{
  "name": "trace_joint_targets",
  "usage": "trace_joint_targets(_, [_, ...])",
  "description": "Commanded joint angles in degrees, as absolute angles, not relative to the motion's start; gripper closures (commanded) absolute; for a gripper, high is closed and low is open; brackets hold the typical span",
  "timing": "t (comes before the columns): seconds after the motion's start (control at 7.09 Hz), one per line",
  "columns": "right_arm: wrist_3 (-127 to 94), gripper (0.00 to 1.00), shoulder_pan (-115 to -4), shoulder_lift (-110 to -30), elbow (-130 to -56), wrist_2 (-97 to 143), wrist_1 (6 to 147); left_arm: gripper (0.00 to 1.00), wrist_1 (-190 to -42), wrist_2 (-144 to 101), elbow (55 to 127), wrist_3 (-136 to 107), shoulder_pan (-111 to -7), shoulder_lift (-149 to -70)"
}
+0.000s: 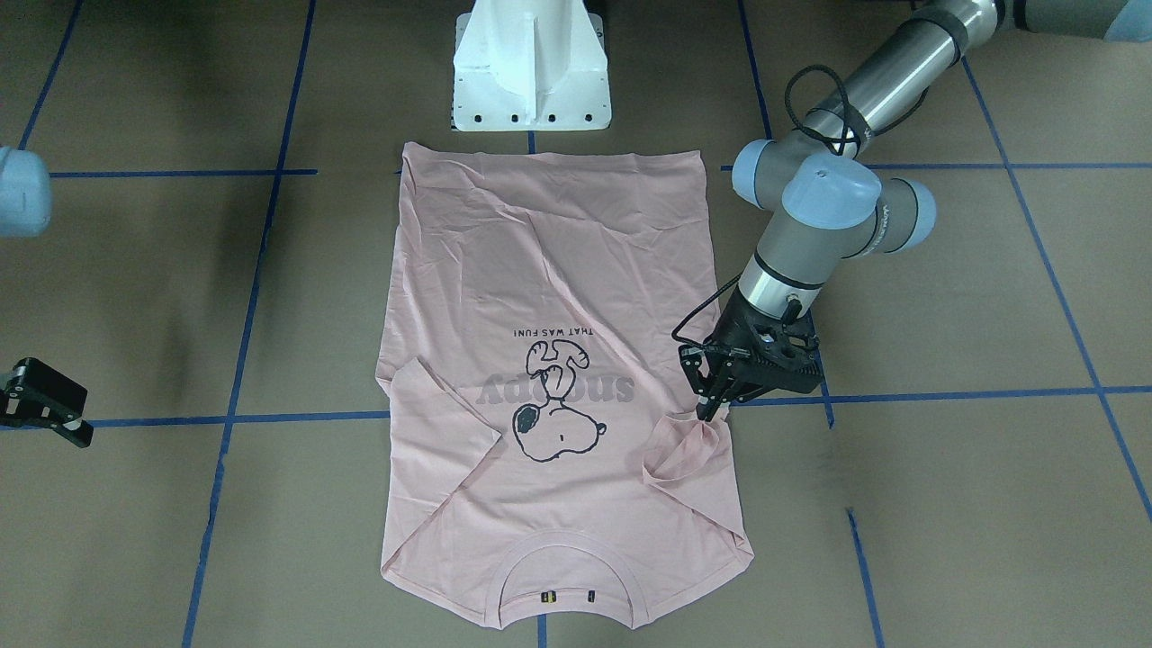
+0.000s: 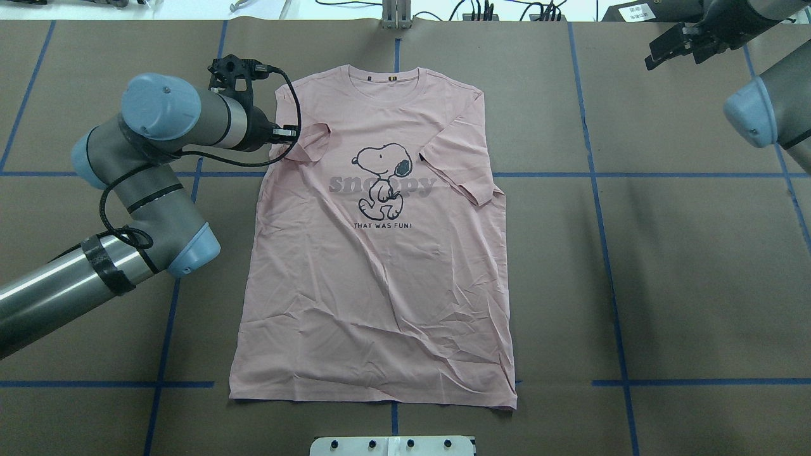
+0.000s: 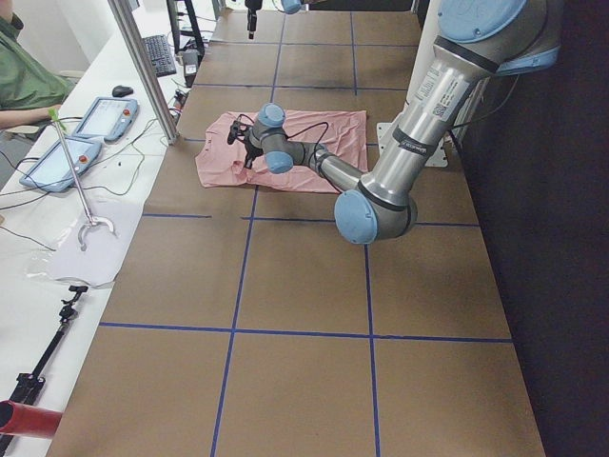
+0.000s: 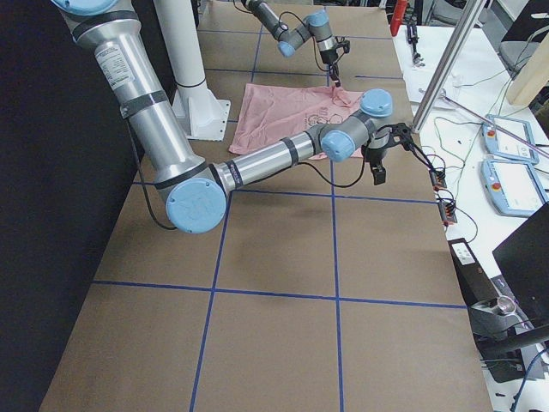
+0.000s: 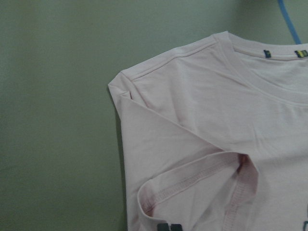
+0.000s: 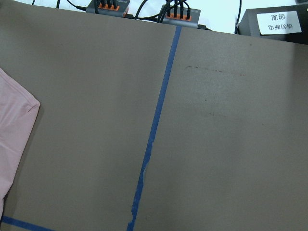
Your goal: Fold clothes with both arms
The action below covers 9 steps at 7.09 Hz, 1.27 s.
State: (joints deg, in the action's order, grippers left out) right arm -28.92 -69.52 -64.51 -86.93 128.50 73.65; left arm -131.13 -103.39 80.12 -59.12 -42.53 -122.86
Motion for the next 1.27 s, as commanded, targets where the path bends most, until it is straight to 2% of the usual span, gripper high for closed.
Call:
trace_joint_targets(0.0, [-28.92,0.0,-69.52,-64.51,-86.84,128.5,73.65,1.0,-131.48,-102.92,80.59,-59.68,-39.56,-122.78])
trace_joint_targets(0.14, [-28.92,0.0,-69.52,-64.51,-86.84,128.5,73.65,0.96,-131.48,-102.75,80.6,-59.5,-38.33,-122.78])
trace_joint_targets(0.28, [-28.92,0.0,-69.52,-64.51,-86.84,128.5,73.65,0.69,-131.48,-102.66,80.6,-59.24,-37.89,-122.96])
trace_joint_targets(0.42, [-28.92,0.0,-69.52,-64.42,-86.84,128.5,73.65,0.01,-131.48,-102.66,81.12,-57.76,-37.97,-122.78])
trace_joint_targets(0.7, [-34.58,0.0,-68.48,-63.81,-88.4,128.5,73.57,0.0,-130.69,-104.58,85.5,-55.64,-38.14,-121.21])
trace_joint_targets(0.99, [-52.19,0.0,-60.34,-64.33,-96.2,123.79,73.74,0.0,-127.47,-106.35,92.42,-55.63,-38.76,-115.96])
trace_joint_targets(1.13, [-62.21,0.0,-53.42,-66.34,-102.5,117.05,74.44,0.0,-124.14,-106.35,98.9,-55.72,-38.93,-111.93])
